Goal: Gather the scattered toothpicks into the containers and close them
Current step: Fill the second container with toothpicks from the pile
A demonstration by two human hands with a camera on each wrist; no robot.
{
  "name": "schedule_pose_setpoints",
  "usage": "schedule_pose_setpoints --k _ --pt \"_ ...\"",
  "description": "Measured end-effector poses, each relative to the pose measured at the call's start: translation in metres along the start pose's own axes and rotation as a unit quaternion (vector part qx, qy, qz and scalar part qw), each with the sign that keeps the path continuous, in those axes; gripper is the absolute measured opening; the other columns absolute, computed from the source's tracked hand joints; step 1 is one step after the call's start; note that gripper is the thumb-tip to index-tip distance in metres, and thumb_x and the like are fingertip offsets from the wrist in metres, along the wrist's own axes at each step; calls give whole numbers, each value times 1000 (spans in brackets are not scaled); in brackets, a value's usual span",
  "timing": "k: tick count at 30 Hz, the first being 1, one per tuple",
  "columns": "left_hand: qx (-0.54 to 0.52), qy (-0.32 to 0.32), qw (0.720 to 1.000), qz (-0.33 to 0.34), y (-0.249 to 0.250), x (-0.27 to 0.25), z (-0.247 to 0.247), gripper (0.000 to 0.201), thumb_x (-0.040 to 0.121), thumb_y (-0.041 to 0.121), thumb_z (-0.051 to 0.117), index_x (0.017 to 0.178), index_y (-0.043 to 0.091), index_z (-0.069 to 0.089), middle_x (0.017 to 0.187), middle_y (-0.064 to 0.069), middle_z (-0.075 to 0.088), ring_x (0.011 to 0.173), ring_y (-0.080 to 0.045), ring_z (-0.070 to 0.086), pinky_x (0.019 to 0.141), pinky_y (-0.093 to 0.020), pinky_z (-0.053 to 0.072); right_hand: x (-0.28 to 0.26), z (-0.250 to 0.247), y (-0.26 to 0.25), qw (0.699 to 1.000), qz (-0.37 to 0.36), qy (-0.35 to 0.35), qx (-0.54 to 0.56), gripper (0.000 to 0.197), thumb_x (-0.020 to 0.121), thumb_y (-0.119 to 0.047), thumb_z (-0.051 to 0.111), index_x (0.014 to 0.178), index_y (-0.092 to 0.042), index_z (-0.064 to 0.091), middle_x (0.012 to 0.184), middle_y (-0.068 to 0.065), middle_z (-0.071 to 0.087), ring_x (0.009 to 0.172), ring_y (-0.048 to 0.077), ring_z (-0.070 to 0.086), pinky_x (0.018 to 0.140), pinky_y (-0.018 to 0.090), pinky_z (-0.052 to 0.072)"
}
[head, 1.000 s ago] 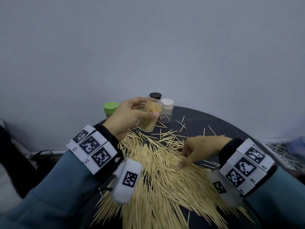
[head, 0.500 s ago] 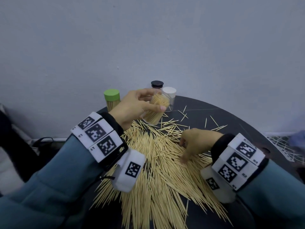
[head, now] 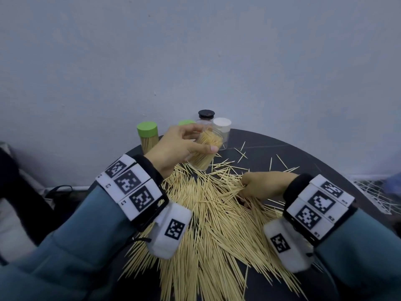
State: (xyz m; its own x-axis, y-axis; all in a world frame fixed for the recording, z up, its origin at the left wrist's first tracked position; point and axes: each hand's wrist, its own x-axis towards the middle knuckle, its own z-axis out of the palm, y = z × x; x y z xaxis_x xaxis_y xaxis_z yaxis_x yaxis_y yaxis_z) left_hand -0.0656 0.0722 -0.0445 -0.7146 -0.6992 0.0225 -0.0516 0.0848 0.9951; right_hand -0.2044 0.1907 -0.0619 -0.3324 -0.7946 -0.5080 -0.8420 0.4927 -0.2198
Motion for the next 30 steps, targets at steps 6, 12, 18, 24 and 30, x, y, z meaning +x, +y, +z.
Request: schedule_pose_setpoints --k 6,12,18,24,30 --pt "9 -1 1000 -3 0 -1 1 54 71 4 76 121 18 62 108 2 63 97 -7 56 59 -18 40 8 3 9 952 0 -46 303 18 95 5 35 84 -4 47 69 5 55 54 10 52 52 22 47" --pt "15 -10 1000 -7 -1 -2 1 51 70 5 77 117 20 63 117 -3 64 101 -13 57 65 -24 40 6 2 10 925 -7 -75 374 27 93 6 33 71 -2 47 64 8 47 55 15 45 44 19 41" --pt "12 -22 1000 -1 -1 -4 2 41 72 2 75 101 29 65 108 2 65 96 -6 57 68 -24 43 6 4 5 926 -9 -84 368 27 99 -22 42 79 -6 49 66 2 45 57 11 42 56 21 42" --pt "17 -26 1000 0 -1 -5 2 42 71 3 76 99 31 64 108 3 64 100 -9 57 71 -27 44 -3 5 -1 988 -10 -45 147 27 98 -25 44 74 -15 47 66 -5 50 59 5 45 63 16 37" --pt "23 -27 999 3 -1 -6 3 42 71 4 76 102 30 64 110 2 64 103 -11 57 72 -27 45 -7 3 -6 997 -30 -76 9 25 97 -30 46 75 -18 45 70 -7 51 71 10 47 81 29 40"
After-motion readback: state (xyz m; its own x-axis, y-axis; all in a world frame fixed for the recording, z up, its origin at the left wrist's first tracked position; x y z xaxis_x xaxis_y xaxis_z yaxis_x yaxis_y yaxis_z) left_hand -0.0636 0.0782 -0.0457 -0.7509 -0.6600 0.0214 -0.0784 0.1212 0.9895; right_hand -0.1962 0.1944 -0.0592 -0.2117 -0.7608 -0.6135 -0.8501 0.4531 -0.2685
